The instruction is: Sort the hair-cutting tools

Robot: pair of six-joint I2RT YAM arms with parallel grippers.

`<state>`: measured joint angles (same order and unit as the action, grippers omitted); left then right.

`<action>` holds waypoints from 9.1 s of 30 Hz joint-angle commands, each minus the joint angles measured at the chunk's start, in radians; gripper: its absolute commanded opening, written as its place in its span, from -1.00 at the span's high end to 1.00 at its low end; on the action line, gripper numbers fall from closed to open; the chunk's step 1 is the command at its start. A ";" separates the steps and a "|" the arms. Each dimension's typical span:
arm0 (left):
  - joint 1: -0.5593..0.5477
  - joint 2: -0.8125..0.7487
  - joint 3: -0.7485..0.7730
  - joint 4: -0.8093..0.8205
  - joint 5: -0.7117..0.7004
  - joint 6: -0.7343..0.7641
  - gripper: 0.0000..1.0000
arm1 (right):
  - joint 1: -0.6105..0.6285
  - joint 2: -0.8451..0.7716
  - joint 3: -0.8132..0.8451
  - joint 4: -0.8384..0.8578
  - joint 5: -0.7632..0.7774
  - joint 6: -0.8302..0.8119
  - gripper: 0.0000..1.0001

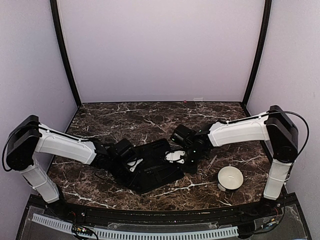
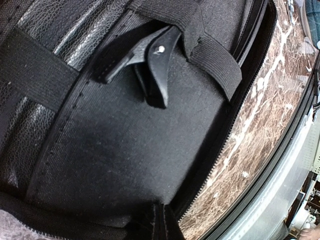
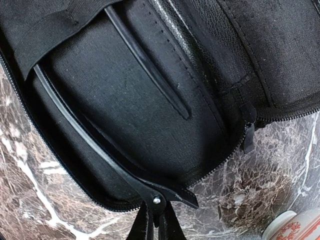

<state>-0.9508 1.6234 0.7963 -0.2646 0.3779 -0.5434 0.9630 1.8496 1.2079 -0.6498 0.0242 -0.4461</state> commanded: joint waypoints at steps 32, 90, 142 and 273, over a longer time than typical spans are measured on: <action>-0.003 0.027 -0.114 0.032 -0.012 -0.020 1.00 | 0.103 0.115 0.110 -0.050 -0.191 0.031 0.54; 0.018 -0.154 0.213 -0.658 -0.652 -0.319 0.30 | -0.138 -0.247 -0.034 -0.048 -0.256 -0.045 0.27; 0.018 -0.110 0.314 -0.310 -0.618 -0.083 0.13 | -0.174 -0.128 -0.311 0.047 -0.069 -0.450 0.88; -0.127 0.518 0.877 -0.684 -0.237 0.706 0.61 | -0.343 -0.429 -0.235 0.137 -0.409 -0.031 0.49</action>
<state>-1.0538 2.1410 1.6787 -0.8482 0.2165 0.2008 0.6254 1.4471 0.9840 -0.5446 -0.3710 -0.4873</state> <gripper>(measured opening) 0.197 0.254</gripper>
